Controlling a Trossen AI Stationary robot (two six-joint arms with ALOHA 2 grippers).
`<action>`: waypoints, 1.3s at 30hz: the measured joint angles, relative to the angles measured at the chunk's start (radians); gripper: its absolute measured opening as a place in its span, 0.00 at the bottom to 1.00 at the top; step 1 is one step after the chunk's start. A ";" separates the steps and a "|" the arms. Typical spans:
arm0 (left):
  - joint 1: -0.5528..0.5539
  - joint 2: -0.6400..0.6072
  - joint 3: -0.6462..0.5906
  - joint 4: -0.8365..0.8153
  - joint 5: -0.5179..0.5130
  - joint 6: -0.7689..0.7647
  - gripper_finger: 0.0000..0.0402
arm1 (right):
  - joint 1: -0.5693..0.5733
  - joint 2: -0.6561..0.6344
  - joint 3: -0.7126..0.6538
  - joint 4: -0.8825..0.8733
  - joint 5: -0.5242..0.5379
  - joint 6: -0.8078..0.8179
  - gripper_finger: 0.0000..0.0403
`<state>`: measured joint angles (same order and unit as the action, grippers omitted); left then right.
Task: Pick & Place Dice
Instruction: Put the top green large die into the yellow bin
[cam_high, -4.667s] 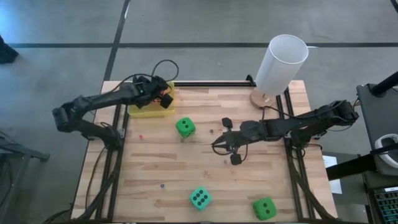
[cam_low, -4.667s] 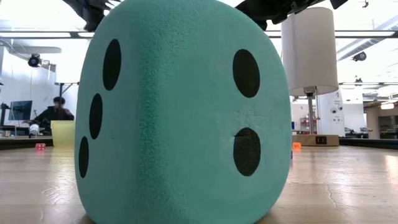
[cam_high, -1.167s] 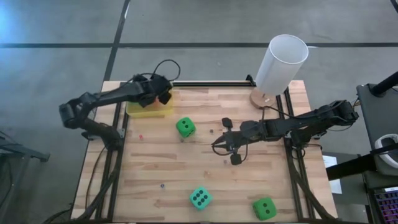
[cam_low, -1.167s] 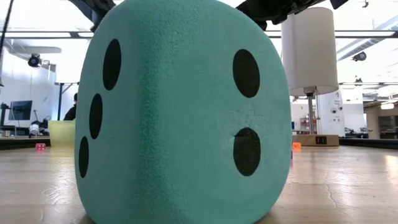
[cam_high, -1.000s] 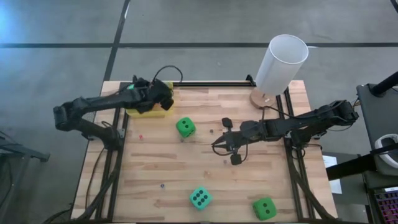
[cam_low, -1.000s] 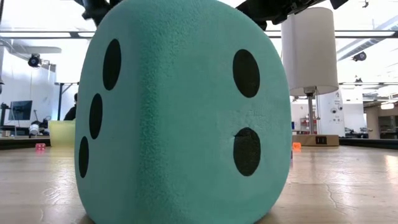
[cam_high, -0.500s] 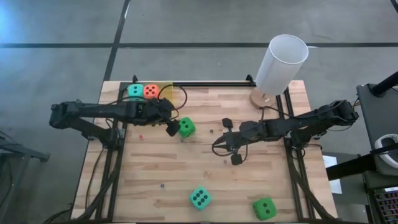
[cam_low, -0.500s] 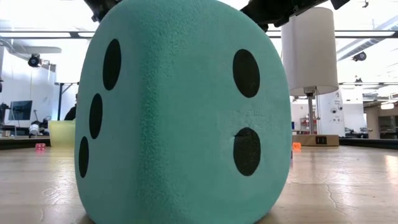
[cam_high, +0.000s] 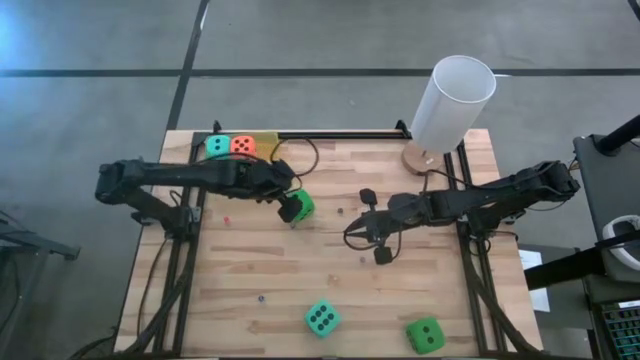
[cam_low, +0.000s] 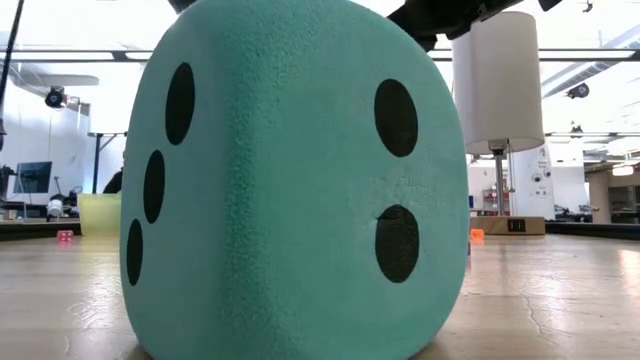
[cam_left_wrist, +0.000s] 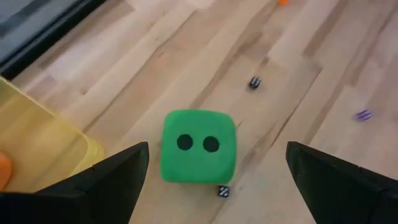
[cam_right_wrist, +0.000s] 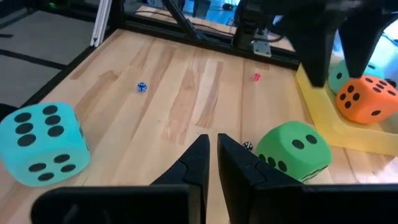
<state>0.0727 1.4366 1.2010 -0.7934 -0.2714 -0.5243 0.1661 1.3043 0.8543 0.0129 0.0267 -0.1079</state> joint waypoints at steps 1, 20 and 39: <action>0.001 0.026 0.018 -0.026 0.000 0.000 0.96 | 0.000 -0.003 0.000 -0.007 0.000 0.001 0.07; 0.080 0.274 0.108 -0.049 0.094 0.109 0.95 | 0.020 -0.015 0.000 -0.016 0.000 0.000 0.07; 0.095 0.342 0.100 -0.040 0.129 0.159 0.95 | 0.020 -0.015 0.000 -0.016 0.000 -0.004 0.07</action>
<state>0.1680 1.7790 1.3010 -0.8329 -0.1423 -0.3649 0.1860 1.2892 0.8539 -0.0032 0.0265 -0.1116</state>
